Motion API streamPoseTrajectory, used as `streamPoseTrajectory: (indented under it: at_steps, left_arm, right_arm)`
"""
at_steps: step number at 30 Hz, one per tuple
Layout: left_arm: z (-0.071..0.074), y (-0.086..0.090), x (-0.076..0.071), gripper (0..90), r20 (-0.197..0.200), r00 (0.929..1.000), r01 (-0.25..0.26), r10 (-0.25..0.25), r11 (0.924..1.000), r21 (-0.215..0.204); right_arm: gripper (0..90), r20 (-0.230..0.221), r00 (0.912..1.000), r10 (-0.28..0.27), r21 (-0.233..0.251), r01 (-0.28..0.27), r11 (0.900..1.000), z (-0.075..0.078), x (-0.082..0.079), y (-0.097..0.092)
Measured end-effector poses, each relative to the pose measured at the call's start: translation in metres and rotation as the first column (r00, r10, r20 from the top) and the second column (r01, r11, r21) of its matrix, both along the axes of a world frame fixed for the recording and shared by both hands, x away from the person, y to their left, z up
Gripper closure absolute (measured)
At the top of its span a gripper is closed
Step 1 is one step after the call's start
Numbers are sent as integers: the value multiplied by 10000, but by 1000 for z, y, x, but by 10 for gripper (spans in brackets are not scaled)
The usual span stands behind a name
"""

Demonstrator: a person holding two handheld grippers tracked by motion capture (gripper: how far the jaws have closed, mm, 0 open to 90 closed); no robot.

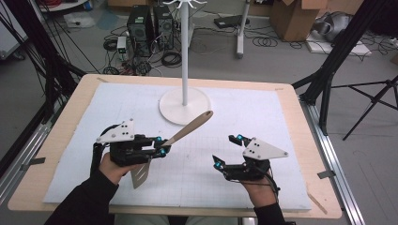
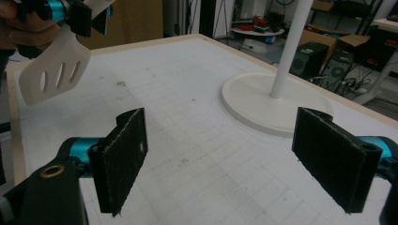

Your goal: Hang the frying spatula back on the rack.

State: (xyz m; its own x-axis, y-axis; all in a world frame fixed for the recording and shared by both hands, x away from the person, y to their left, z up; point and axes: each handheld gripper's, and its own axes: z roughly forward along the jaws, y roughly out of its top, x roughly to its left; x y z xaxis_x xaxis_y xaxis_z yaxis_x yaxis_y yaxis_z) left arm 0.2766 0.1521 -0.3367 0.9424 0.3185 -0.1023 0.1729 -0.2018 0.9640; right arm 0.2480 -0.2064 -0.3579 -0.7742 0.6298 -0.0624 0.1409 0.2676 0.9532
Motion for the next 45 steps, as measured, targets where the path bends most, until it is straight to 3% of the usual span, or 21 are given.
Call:
streamPoseTrajectory:
  at_steps: [5, 9, 13, 20, 23, 31, 40, 42, 45]
  left_arm:
    - [1, 0, -2, 776, 31, 9996, 279, -278, 9991, -316]
    - [2, -3, -4, 776, 73, 9987, 497, -495, 9984, -271]
    - [1, -8, -6, 775, 66, 9960, 891, -890, 9958, -216]
    - [0, -11, -8, 776, 77, 9898, 1426, -1425, 9897, -131]
    - [0, -10, -8, 775, 64, 9870, 1605, -1604, 9870, -122]
    - [-1, -10, -9, 776, 32, 9809, 1945, -1945, 9809, -36]
    - [-4, -13, -8, 776, -82, 9730, 2306, -2306, 9730, 129]
    - [-4, -14, -9, 775, -135, 9686, 2484, -2482, 9685, 173]
    - [-4, -14, -9, 775, -155, 9646, 2636, -2634, 9645, 154]
  right_arm:
    - [201, 217, 9984, 522, 355, -530, 9980, 8, -1, 5]
    - [218, 349, 9950, 941, 640, -962, 9933, 17, 0, 12]
    - [239, 370, 9881, 1492, 1100, -1524, 9822, 25, 4, 20]
    - [306, 584, 9657, 2532, 1737, -2596, 9500, 32, 9, 28]
    - [341, 584, 9533, 2965, 1789, -3022, 9363, 33, 10, 29]
    - [379, 679, 9269, 3691, 2220, -3747, 9002, 35, 12, 24]
    - [497, 629, 9015, 4281, 2343, -4303, 8717, 36, 14, 20]
    - [528, 678, 8941, 4427, 2356, -4455, 8637, 35, 14, 19]
    - [578, 845, 8762, 4745, 2261, -4806, 8473, 36, 13, 20]
